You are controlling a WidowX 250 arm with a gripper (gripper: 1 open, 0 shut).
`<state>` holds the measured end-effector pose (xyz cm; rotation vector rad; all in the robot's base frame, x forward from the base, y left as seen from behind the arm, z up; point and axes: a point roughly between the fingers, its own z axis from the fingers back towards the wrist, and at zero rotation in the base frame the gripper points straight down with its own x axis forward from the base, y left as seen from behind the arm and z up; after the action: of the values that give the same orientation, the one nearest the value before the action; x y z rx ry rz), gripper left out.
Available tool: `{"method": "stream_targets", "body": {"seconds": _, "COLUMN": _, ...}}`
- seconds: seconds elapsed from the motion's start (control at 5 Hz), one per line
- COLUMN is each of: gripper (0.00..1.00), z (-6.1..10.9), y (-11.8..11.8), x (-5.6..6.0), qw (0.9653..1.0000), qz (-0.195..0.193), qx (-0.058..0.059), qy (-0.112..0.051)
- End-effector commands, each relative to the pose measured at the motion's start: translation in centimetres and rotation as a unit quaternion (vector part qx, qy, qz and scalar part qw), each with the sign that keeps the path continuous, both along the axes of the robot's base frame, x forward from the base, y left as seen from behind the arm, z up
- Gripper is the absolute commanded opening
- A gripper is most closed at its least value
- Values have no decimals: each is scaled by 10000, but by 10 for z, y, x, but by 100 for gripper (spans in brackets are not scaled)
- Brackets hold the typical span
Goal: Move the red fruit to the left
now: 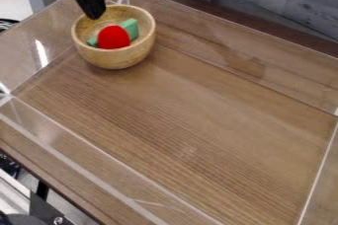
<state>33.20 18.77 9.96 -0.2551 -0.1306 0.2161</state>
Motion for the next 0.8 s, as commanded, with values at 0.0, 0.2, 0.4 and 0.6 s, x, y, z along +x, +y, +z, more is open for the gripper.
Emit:
{"method": "stream_targets", "body": {"seconds": 0.0, "gripper": 0, "z": 37, "y": -15, "x": 4, "qw": 9986, "qz": -172, "qx": 221, "qy": -443}}
{"method": "stream_targets", "body": {"seconds": 0.2, "gripper": 0, "z": 39, "y": -31, "x": 5, "qw": 9980, "qz": -342, "qx": 235, "qy": -482}}
{"method": "stream_targets", "body": {"seconds": 0.4, "gripper": 0, "z": 35, "y": -43, "x": 6, "qw": 9974, "qz": -476, "qx": 262, "qy": -472}}
{"method": "stream_targets", "body": {"seconds": 0.6, "gripper": 0, "z": 32, "y": -56, "x": 8, "qw": 9965, "qz": -625, "qx": 278, "qy": -472}}
